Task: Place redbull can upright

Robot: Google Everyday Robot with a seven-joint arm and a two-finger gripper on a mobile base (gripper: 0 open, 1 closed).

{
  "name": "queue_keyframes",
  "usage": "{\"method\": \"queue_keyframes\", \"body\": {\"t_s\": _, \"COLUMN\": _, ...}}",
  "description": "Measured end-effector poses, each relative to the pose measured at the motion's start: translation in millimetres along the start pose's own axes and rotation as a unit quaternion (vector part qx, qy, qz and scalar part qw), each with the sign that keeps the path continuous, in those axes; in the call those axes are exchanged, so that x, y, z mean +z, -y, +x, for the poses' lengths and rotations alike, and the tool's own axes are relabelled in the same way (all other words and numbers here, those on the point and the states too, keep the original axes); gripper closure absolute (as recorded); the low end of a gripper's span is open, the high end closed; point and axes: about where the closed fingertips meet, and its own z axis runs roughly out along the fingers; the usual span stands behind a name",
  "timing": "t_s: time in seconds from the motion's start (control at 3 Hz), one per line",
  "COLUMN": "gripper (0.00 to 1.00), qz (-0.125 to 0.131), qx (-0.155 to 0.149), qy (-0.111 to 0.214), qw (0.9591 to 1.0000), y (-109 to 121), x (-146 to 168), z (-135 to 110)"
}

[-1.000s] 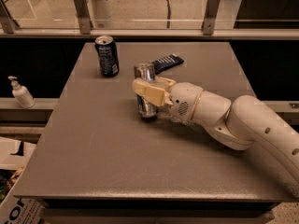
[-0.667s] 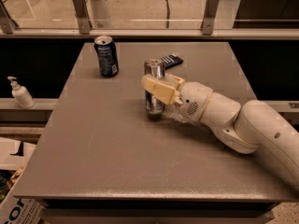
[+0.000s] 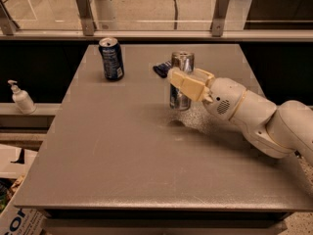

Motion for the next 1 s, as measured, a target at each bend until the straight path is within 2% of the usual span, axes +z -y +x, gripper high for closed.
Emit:
{"method": "queue_keyframes", "body": {"t_s": 0.33, "gripper": 1.00, "qz": -0.012, "qx": -0.007, "qy": 0.001, "qw": 0.9999, "y": -7, "x": 5, "z": -1}}
{"method": "queue_keyframes", "body": {"t_s": 0.67, "gripper": 1.00, "qz": -0.039, "qx": -0.026, "qy": -0.004, "qw": 0.9989, "y": -20, "x": 12, "z": -2}}
{"method": "queue_keyframes", "body": {"t_s": 1.0, "gripper": 1.00, "qz": -0.073, "qx": -0.049, "qy": -0.021, "qw": 0.9959, "y": -34, "x": 15, "z": 4}}
